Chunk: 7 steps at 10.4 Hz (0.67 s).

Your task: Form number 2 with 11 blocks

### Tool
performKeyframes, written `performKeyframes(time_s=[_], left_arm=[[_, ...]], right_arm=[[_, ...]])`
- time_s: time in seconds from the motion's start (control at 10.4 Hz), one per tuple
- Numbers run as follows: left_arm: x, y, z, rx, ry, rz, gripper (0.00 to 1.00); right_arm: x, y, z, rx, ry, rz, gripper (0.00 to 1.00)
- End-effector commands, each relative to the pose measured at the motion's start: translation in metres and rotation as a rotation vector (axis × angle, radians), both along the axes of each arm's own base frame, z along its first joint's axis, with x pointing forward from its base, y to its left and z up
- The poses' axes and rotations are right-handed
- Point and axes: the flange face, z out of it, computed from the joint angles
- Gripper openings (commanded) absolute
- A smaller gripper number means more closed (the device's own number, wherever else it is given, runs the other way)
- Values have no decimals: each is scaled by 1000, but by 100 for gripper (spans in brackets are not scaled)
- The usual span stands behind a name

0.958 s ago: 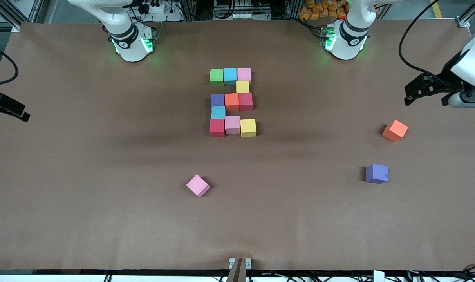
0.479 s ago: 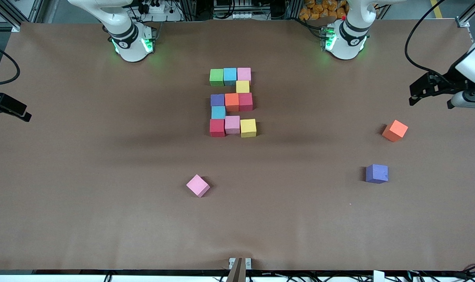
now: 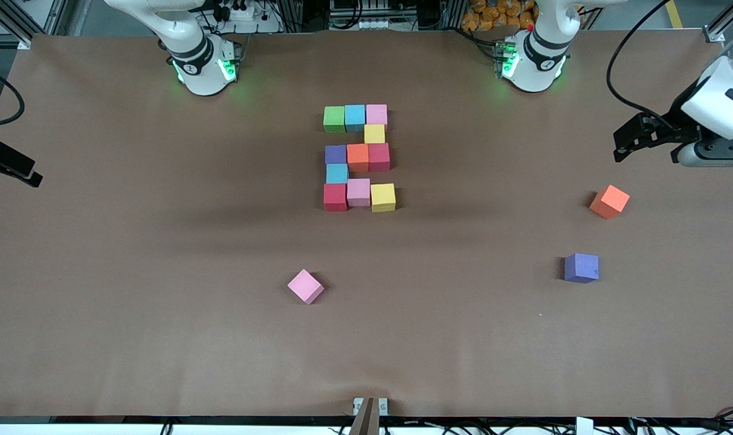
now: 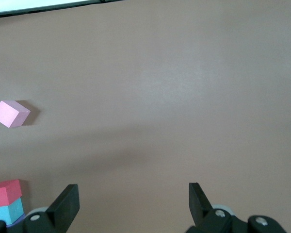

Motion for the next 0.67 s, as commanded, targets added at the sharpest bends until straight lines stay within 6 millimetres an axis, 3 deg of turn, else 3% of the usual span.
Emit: performKeyframes(time_s=[0.0,0.57], left_arm=[[-6,-3,10,-14,4,32,100],[-6,-1,12,-23,4,47,100]], right_arm=[[-1,2,6,12,-3,-2,100],[0,3,5,12,-2,0,100]])
